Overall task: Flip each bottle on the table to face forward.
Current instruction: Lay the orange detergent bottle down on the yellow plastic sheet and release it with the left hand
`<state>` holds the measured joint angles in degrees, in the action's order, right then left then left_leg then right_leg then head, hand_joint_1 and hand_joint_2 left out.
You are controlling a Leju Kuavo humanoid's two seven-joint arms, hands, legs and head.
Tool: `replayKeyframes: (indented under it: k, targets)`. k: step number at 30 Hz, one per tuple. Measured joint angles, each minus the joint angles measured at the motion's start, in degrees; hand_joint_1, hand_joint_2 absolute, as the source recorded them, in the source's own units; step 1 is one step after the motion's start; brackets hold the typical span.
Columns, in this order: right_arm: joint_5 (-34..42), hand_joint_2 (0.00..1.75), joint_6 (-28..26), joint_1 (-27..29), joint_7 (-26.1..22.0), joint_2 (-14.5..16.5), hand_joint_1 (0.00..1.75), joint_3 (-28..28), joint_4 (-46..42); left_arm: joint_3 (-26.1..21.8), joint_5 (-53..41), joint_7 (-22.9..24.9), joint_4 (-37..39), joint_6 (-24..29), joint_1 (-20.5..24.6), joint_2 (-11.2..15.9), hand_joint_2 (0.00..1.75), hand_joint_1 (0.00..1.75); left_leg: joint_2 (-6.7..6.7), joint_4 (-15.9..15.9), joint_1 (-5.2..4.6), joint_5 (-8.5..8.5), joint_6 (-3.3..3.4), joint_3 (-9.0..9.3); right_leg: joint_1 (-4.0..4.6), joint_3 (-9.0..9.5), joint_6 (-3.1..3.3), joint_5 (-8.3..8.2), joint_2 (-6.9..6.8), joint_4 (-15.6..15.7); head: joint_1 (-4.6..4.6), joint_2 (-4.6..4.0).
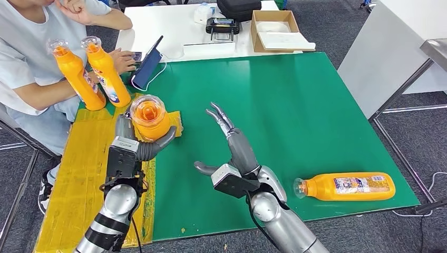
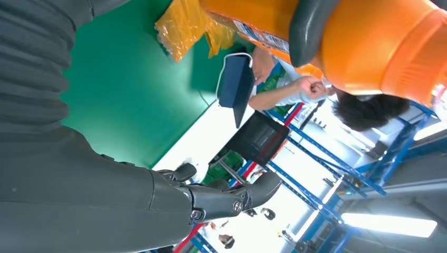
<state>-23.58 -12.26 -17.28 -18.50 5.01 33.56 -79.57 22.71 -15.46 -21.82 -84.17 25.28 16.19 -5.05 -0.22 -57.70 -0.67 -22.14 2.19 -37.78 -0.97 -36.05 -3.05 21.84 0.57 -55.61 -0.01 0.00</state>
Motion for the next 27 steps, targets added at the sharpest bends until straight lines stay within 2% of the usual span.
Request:
replayKeyframes:
  k: [3,5,8,12,15,20,27]
  targets:
    - [-0.01,1.75,-0.04,0.02,-0.08,-0.20,0.00,-0.03,-0.77,-0.05,-0.67,0.08,0.20,0.27,0.16,0.16,1.75,1.75,-0.01,0.00,0.00,0.00,0.00,0.00,0.00,0.00,0.00,0.00,0.00,0.00,0.00,0.00]
    - [-0.02,1.75,-0.44,0.25,-0.50,-0.28,0.00,-0.09,-1.40,-0.04,-5.20,1.61,0.51,1.66,0.33,0.24,1.75,1.75,-0.01,0.00,0.00,0.00,0.00,0.00,0.00,-0.02,0.00,0.00,-0.01,0.00,-0.01,0.00]
    - [0.25,1.75,-2.04,1.51,-1.54,-0.51,0.00,-0.51,-4.59,0.13,-23.73,9.63,2.26,2.92,1.78,0.72,1.75,1.75,-0.05,0.00,0.00,0.00,0.00,-0.01,0.00,-0.04,0.01,0.01,-0.02,0.01,-0.01,0.00]
    - [-0.47,1.75,-4.73,4.36,-1.29,-0.99,0.00,-1.83,-11.93,0.65,-45.48,22.07,7.48,-1.74,5.01,1.94,1.75,1.75,0.00,0.00,0.00,0.00,0.00,-0.01,0.00,-0.05,0.01,0.00,0.00,0.00,0.00,0.00]
    - [-0.97,1.75,-5.41,6.05,-0.26,-1.53,0.00,-3.01,-16.54,0.71,-55.73,28.69,13.17,-5.51,7.85,2.71,1.75,1.75,0.04,0.00,0.00,0.00,0.00,-0.01,0.00,-0.06,0.01,-0.01,0.01,0.00,0.01,0.00]
    - [-2.07,1.75,-7.15,7.72,-1.11,-1.94,0.00,-4.47,-21.05,0.39,-61.45,33.95,24.29,-7.32,12.05,3.18,1.75,1.75,0.04,0.00,0.00,0.00,0.00,-0.02,0.00,-0.05,0.00,-0.02,0.01,-0.01,-0.01,0.00]
    - [-2.43,1.75,-7.65,8.55,-1.28,-2.07,0.00,-4.89,-23.35,0.35,-62.01,34.35,31.42,-7.10,14.44,3.37,1.75,1.75,0.03,0.00,0.00,0.00,0.00,-0.05,0.00,-0.06,0.01,-0.01,0.01,-0.01,0.00,0.00]
